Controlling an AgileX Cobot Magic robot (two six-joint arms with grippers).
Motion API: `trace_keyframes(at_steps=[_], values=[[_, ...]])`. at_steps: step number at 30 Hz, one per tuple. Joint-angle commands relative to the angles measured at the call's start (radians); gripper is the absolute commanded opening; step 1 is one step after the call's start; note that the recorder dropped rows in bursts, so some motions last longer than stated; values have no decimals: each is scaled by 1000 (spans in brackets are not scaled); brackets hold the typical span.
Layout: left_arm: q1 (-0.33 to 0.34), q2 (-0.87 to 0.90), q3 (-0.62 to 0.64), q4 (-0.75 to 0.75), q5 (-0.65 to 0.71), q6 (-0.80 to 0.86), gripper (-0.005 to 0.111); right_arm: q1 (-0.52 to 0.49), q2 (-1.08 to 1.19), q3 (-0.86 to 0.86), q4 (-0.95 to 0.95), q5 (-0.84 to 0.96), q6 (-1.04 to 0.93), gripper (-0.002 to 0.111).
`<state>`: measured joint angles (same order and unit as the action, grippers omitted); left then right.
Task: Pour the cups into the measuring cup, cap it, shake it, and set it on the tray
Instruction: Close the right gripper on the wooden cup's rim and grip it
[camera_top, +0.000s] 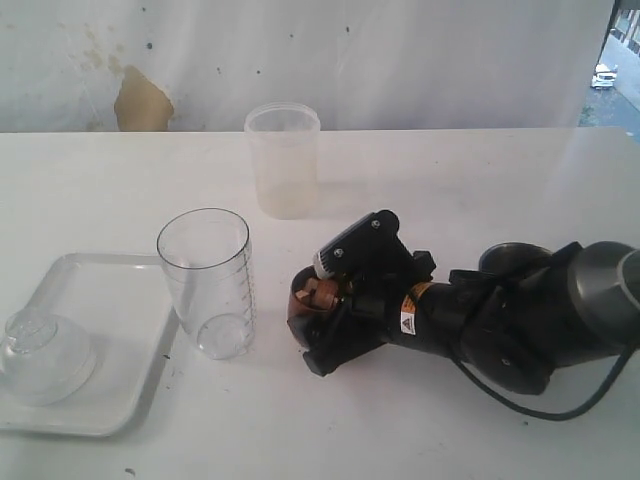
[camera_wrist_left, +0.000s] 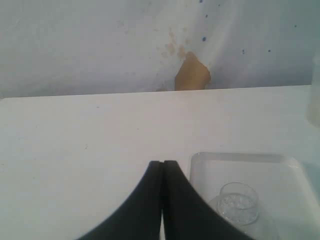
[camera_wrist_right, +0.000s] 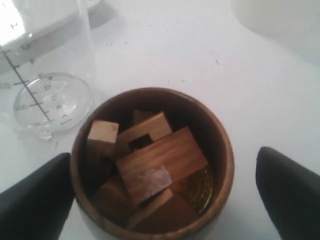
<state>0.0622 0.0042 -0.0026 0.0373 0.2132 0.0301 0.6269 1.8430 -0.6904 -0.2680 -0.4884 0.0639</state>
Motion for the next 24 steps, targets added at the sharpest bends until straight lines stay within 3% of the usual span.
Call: trace_keyframes(at_steps=[1, 9, 12, 20, 24], values=[[-5, -4, 3, -7, -5, 0, 0, 0, 12, -27, -1, 59, -9, 89], [-5, -4, 3, -7, -5, 0, 0, 0, 66, -50, -1, 63, -9, 85], [-5, -4, 3, -7, -5, 0, 0, 0, 68, -59, -1, 68, -9, 68], [-5, -4, 3, -7, -5, 0, 0, 0, 59, -68, -1, 74, -18, 4], [-5, -4, 3, -7, -5, 0, 0, 0, 54, -68, -1, 72, -18, 0]])
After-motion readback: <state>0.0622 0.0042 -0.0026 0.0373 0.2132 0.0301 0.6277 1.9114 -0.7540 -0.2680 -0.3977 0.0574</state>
